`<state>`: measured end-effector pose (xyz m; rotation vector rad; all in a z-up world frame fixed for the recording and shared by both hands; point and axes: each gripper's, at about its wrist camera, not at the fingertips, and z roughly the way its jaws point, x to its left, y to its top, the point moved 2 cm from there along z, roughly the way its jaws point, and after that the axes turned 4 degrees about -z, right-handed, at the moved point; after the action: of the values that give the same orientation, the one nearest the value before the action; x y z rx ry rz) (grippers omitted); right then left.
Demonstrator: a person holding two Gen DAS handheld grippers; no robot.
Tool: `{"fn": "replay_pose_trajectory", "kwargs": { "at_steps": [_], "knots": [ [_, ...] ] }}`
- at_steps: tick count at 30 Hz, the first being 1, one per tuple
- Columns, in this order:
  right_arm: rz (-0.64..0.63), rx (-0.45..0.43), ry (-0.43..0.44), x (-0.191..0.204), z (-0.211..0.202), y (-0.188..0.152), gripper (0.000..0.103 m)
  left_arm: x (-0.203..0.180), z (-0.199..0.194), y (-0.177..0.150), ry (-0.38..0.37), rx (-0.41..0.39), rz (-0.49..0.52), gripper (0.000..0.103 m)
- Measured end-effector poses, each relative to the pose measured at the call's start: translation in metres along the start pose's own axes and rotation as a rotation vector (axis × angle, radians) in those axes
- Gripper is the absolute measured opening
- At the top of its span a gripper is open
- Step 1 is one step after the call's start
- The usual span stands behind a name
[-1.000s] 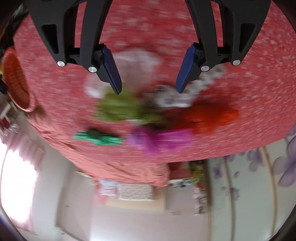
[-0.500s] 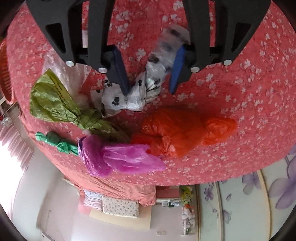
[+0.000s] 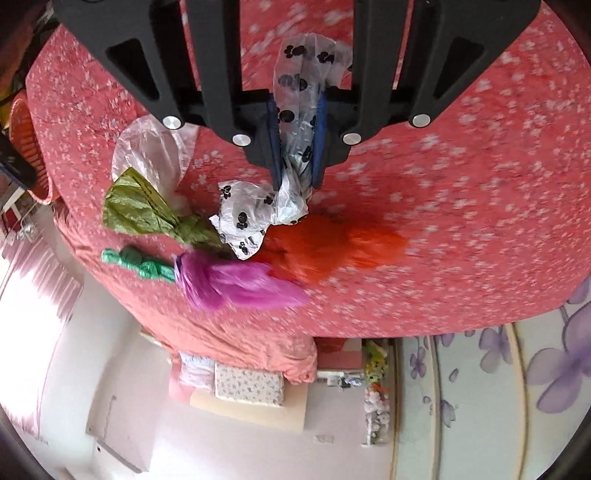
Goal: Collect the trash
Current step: 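Grasp the white paw-print bag with the left gripper while the right gripper grasps the pink bag, then carry both bags over the orange basket and lower them into it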
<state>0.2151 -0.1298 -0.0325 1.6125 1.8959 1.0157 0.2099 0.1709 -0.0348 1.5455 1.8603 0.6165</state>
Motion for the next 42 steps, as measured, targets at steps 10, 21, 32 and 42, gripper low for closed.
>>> {"fn": "replay_pose_trajectory", "kwargs": {
  "at_steps": [10, 21, 32, 42],
  "knots": [
    [-0.050, 0.011, 0.126, 0.086, 0.053, 0.038, 0.040, 0.056, -0.032, 0.023, 0.047, -0.082, -0.078, 0.016],
    [-0.053, 0.041, 0.049, 0.118, 0.140, 0.095, 0.040, 0.082, -0.018, 0.037, 0.064, -0.092, -0.125, 0.016],
    [-0.043, 0.057, 0.011, 0.101, 0.150, 0.088, 0.014, 0.071, -0.007, 0.040, 0.046, -0.075, -0.112, 0.016],
    [0.037, -0.081, -0.028, 0.037, 0.060, 0.096, 0.014, 0.033, -0.020, 0.042, 0.001, -0.085, -0.078, 0.016]
  ]
}}
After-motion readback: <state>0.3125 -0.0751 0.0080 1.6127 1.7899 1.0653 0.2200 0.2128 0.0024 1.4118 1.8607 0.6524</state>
